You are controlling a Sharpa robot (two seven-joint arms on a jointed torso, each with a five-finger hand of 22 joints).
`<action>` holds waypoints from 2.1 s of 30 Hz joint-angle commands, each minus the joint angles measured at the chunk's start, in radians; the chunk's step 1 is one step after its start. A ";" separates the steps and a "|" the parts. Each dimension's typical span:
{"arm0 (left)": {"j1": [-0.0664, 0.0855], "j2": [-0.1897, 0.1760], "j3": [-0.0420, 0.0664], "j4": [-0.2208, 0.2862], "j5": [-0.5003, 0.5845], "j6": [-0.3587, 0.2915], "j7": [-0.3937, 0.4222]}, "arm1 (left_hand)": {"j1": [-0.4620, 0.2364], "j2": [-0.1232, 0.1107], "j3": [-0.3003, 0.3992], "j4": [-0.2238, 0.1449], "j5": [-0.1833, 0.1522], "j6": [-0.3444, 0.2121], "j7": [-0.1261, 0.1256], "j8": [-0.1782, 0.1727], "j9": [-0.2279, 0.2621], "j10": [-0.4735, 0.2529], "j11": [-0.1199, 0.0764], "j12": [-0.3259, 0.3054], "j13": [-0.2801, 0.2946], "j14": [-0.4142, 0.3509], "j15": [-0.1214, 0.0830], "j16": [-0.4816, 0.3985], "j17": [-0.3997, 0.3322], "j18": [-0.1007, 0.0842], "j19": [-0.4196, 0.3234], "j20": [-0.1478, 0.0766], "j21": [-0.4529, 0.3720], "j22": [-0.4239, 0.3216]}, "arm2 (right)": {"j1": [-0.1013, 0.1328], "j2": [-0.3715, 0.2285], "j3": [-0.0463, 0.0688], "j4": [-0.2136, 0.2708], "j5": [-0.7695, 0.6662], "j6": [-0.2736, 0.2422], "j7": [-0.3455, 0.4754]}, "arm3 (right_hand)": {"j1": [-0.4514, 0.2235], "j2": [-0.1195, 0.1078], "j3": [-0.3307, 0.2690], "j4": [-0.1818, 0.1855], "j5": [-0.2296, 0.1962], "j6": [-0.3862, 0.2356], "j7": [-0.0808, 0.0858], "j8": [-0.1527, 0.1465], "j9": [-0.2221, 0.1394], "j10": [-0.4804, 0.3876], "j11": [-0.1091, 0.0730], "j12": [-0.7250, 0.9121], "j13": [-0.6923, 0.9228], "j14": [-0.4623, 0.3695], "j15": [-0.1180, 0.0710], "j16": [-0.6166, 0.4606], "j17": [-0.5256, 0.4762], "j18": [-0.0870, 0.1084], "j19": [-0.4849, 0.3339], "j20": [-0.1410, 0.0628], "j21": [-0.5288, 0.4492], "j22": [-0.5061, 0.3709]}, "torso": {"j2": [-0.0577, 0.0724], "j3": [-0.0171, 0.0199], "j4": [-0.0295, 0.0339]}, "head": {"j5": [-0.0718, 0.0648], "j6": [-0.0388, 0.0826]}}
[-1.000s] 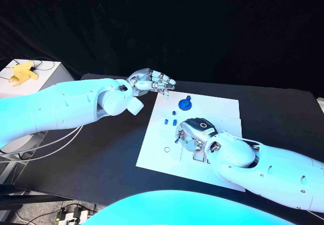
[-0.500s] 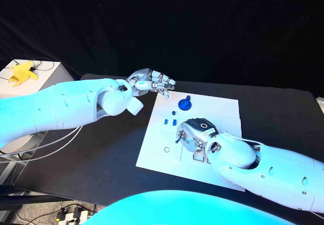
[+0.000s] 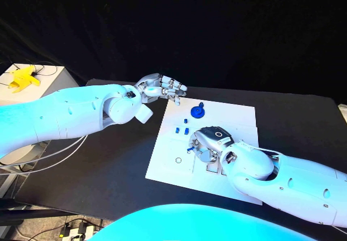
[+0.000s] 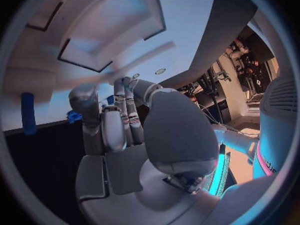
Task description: Assemble the parts on the task board
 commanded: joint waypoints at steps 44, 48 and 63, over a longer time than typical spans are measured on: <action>0.000 -0.001 0.000 0.004 -0.001 0.012 0.001 | 0.005 0.004 -0.005 0.001 -0.001 -0.001 0.007 -0.006 -0.001 0.000 0.005 -0.007 0.002 0.001 0.003 -0.004 0.002 0.010 -0.002 0.001 -0.004 0.001 | -0.002 -0.001 -0.002 -0.007 0.014 0.066 -0.019 | -0.025 -0.071 -0.010 0.040 -0.003 -0.029 0.010 -0.032 -0.028 -0.021 0.013 0.011 0.005 -0.010 0.017 -0.011 -0.016 -0.009 -0.008 0.017 -0.041 0.090 | 0.000 0.0011 0.0002 | -0.005 0.000; 0.000 -0.001 0.000 0.004 -0.001 0.012 0.001 | 0.004 0.005 -0.005 0.002 0.000 -0.001 0.007 -0.006 -0.002 0.000 0.005 -0.008 0.002 0.001 0.004 -0.005 0.002 0.010 -0.002 0.001 -0.004 0.001 | -0.002 -0.001 -0.002 -0.007 0.014 0.063 -0.014 | -0.011 -0.061 -0.002 0.040 -0.004 -0.015 0.007 -0.027 -0.029 -0.016 0.010 0.019 0.009 -0.009 0.015 -0.011 -0.014 -0.010 -0.003 0.016 -0.032 0.092 | 0.000 0.0007 -0.0002 | -0.004 0.000; 0.000 -0.001 0.000 0.004 -0.001 0.011 0.000 | 0.001 0.009 -0.005 0.005 0.000 0.000 0.007 -0.006 -0.002 0.000 0.005 -0.008 0.002 0.002 0.004 -0.005 0.003 0.010 -0.002 0.001 -0.005 0.001 | -0.002 -0.003 -0.002 -0.008 0.023 0.028 0.027 | -0.020 -0.027 0.000 0.079 -0.046 0.046 -0.028 0.005 -0.020 0.028 -0.018 0.042 0.023 0.019 -0.008 0.018 0.053 -0.020 0.028 -0.002 0.034 0.108 | 0.000 0.0006 0.0001 | -0.003 0.000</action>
